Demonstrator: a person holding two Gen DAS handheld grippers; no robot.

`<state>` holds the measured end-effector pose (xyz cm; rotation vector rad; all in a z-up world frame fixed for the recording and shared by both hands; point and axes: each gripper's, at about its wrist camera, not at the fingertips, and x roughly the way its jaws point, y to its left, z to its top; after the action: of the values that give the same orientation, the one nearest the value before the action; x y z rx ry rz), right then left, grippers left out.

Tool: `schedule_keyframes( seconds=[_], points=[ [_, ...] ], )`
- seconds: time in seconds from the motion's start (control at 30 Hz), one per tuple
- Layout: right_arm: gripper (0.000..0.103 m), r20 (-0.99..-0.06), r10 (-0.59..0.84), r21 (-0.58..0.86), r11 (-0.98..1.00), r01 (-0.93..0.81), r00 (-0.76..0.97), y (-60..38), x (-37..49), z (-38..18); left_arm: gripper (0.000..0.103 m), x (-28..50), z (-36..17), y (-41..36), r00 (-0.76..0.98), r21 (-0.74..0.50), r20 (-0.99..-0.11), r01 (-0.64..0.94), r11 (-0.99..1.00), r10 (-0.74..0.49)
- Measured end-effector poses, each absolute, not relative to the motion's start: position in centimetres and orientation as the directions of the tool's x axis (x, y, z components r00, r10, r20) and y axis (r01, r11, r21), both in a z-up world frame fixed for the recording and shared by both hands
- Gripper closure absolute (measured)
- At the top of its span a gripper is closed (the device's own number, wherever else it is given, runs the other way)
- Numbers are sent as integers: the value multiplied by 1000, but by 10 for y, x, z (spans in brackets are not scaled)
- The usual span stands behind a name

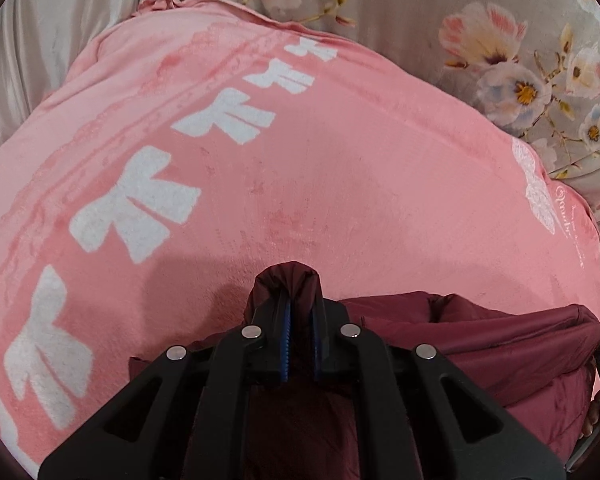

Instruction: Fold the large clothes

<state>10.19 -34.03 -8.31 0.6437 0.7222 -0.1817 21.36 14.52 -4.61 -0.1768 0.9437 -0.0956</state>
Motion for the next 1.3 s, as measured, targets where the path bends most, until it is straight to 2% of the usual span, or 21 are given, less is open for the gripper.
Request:
schedule_keyframes(
  seconds=[0.37,0.5,0.57,0.63,0.67,0.73,0.8,0.9,1.03,1.17,1.3],
  points=[
    [101,-730,56,436,806,400,681,-333,114,-103,93,216,-70,148,585,-234,-787,9,972,-195],
    [97,-701,134,518,770,372,701,-343,113,-106,91,213,-72,154,616,-292,-751,10,956,-236],
    [93,-685,145,548,748,374,714,-351,105,-96,85,208,-66,161,632,-327,-733,-1,945,-253],
    [89,-667,92,530,756,384,740,-353,87,-71,79,198,-50,167,652,-320,-722,-16,947,-233],
    [84,-654,63,513,769,381,753,-351,79,-59,69,189,-35,171,676,-311,-703,-16,950,-219],
    [83,-639,-34,398,841,368,768,-334,64,-23,54,168,-2,175,732,-269,-659,-15,963,-173],
    [83,-618,-57,324,890,320,784,-308,59,0,53,149,34,167,776,-208,-616,8,978,-137],
    [83,-594,53,322,930,176,803,-259,65,20,53,133,64,133,798,-129,-585,86,988,-146],
    [86,-633,151,262,965,27,759,-192,90,13,53,135,55,57,721,-121,-636,260,958,-276],
    [89,-713,157,203,979,-14,683,-167,112,-14,54,149,10,5,643,-67,-719,313,947,-263],
    [92,-775,108,154,988,21,623,-175,126,-44,54,162,-27,-4,589,-76,-770,297,952,-245]
  ],
)
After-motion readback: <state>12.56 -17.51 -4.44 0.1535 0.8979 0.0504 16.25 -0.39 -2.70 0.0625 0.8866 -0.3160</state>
